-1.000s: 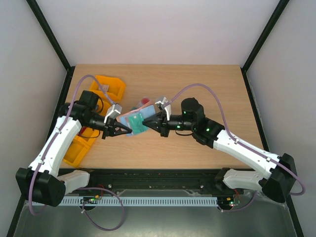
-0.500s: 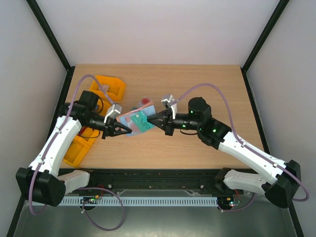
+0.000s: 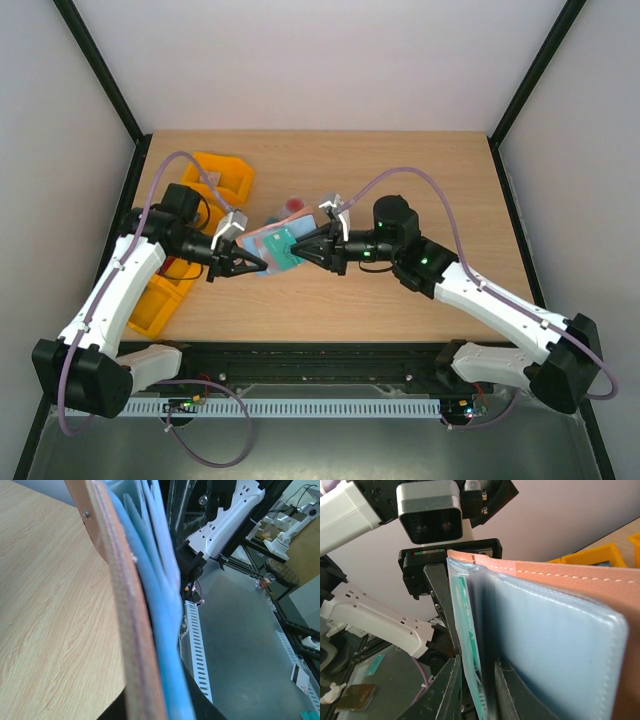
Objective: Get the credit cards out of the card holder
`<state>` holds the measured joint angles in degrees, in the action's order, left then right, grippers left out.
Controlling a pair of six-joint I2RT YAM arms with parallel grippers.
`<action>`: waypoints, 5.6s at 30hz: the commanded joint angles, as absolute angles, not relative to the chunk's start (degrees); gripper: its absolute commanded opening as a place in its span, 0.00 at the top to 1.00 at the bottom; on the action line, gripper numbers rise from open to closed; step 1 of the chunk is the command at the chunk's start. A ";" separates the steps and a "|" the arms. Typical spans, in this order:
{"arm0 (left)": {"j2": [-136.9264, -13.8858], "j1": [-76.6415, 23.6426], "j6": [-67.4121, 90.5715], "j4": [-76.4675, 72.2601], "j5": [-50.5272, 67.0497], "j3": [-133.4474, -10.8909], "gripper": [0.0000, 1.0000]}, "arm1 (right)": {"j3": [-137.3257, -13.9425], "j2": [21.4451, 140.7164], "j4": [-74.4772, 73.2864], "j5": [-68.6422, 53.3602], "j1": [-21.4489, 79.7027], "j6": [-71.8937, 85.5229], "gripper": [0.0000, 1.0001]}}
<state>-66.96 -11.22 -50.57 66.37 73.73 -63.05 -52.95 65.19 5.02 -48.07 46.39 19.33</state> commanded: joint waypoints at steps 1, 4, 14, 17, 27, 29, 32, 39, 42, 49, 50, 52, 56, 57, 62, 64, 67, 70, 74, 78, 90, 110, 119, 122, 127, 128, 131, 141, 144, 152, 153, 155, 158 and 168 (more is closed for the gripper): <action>-66.85 -11.07 -51.77 65.91 76.51 -63.42 0.98 | -52.97 67.34 7.80 -50.88 46.47 20.44 0.81; -66.80 -11.07 -51.77 66.01 76.50 -63.42 0.98 | -53.07 67.66 8.09 -51.00 46.50 20.35 0.88; -66.21 -10.97 -32.30 50.62 77.43 -57.84 0.98 | -49.97 56.39 -2.54 -37.04 42.33 14.72 0.98; -66.72 -11.49 -16.12 38.69 78.61 -54.22 0.98 | -49.15 53.34 -5.59 -35.38 39.51 14.24 0.98; -73.95 -18.20 13.52 9.19 72.30 -40.90 0.98 | -56.04 52.49 -15.48 -22.89 38.25 14.09 0.98; -74.57 -19.39 13.37 8.99 71.27 -41.18 0.98 | -57.72 54.21 -18.21 -21.75 38.23 13.99 0.98; -75.32 -19.84 14.20 7.73 69.86 -39.94 0.98 | -60.06 56.65 -20.89 -21.04 38.23 12.72 0.98; -79.76 -24.56 29.79 -9.98 70.08 -29.42 0.98 | -63.65 60.18 -21.02 -24.63 38.22 12.15 0.98; -83.07 -26.98 29.06 -8.70 69.61 -29.72 0.98 | -63.96 61.09 -21.31 -25.65 38.23 12.48 0.98; -85.50 -24.06 9.88 12.05 50.07 -36.76 0.30 | -64.57 61.59 -22.99 -24.44 38.23 12.48 0.98; -84.10 -23.28 9.00 12.47 50.09 -37.59 0.20 | -64.73 61.61 -23.21 -24.29 38.23 12.52 0.98; -79.89 -20.83 6.00 14.07 52.87 -40.45 0.05 | -65.34 61.72 -23.71 -23.95 38.23 12.57 0.98; -75.06 -20.55 -11.35 30.54 42.49 -53.29 0.01 | -67.47 63.37 -24.52 -23.64 38.23 13.41 0.98; -73.69 -20.44 -14.70 33.19 40.07 -55.13 0.01 | -67.57 63.83 -24.30 -23.99 38.23 13.85 0.98; -65.63 -20.30 -16.91 36.03 39.68 -52.86 0.02 | -67.35 66.01 -23.52 -27.63 38.25 15.46 0.98; -64.59 -22.55 -17.50 36.91 43.28 -49.29 0.12 | -67.32 65.25 -23.38 -28.62 38.24 16.21 0.98; -61.86 -26.45 -20.49 39.49 46.87 -49.64 0.13 | -66.88 62.47 -23.30 -30.03 38.32 17.46 0.98; -61.09 -28.36 -23.60 42.87 49.96 -52.39 0.13 | -64.28 59.02 -21.56 -32.46 38.32 19.67 0.98; -61.17 -28.17 -25.39 45.63 47.09 -58.75 0.12 | -60.47 57.37 -18.94 -34.94 38.32 23.33 0.98; -62.77 -28.08 -30.36 52.25 41.13 -73.14 0.09 | -62.30 60.31 -21.14 -34.14 38.72 22.76 0.98; -44.71 -28.04 -61.78 45.10 18.68 -83.32 0.01 | -81.13 74.01 -25.88 -32.96 48.12 17.02 0.98; -16.55 -28.11 -119.06 -11.83 23.31 -28.59 0.32 | -77.13 79.19 -7.62 -46.19 56.28 27.16 0.98; -12.36 -28.13 -113.60 1.34 20.60 -30.43 0.98 | -77.94 81.04 -8.57 -41.46 56.80 23.17 0.86; -13.06 -28.12 -106.81 15.14 8.36 -32.30 0.98 | -77.33 79.99 -13.49 -28.39 55.15 18.22 0.64; -28.96 -27.97 -76.11 23.68 -19.71 -35.20 0.98 | -72.42 81.55 -18.94 -0.01 54.34 3.56 0.57; -32.27 -27.77 -70.43 26.47 -20.52 -37.66 0.98 | -70.84 82.52 -18.50 2.37 54.40 -0.19 0.55; -39.23 -26.71 -59.26 32.19 -20.66 -42.48 0.98 | -65.29 84.73 -13.17 4.10 54.38 -11.11 0.52; -44.29 -20.93 -50.27 34.37 -21.19 -42.02 0.98 | -62.84 102.17 1.29 3.64 55.06 -36.60 0.32; -47.16 -20.48 -47.73 35.53 -19.50 -43.24 0.98 | -63.71 108.11 4.13 8.44 55.40 -41.27 0.31; -48.52 -20.48 -49.71 31.80 -21.49 -42.83 0.98 | -65.39 118.04 13.00 17.70 55.67 -46.80 0.38; -48.60 -20.48 -49.83 31.57 -21.59 -42.85 0.98 | -65.70 118.89 13.45 17.64 55.66 -46.84 0.38; -48.62 -20.48 -50.04 31.33 -21.66 -42.81 0.98 | -66.27 120.51 14.30 18.22 55.72 -47.27 0.38; -48.55 -20.52 -50.50 31.30 -21.62 -42.73 0.98 | -67.39 122.86 14.11 19.86 55.66 -48.45 0.38; -48.86 -21.09 -50.60 31.92 -20.49 -43.34 0.98 | -69.61 128.44 11.40 24.56 55.45 -49.07 0.92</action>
<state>-48.62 -20.86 -50.76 31.99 -20.56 -41.54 -70.41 124.25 17.26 21.43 55.64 -49.21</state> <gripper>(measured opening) 0.025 0.232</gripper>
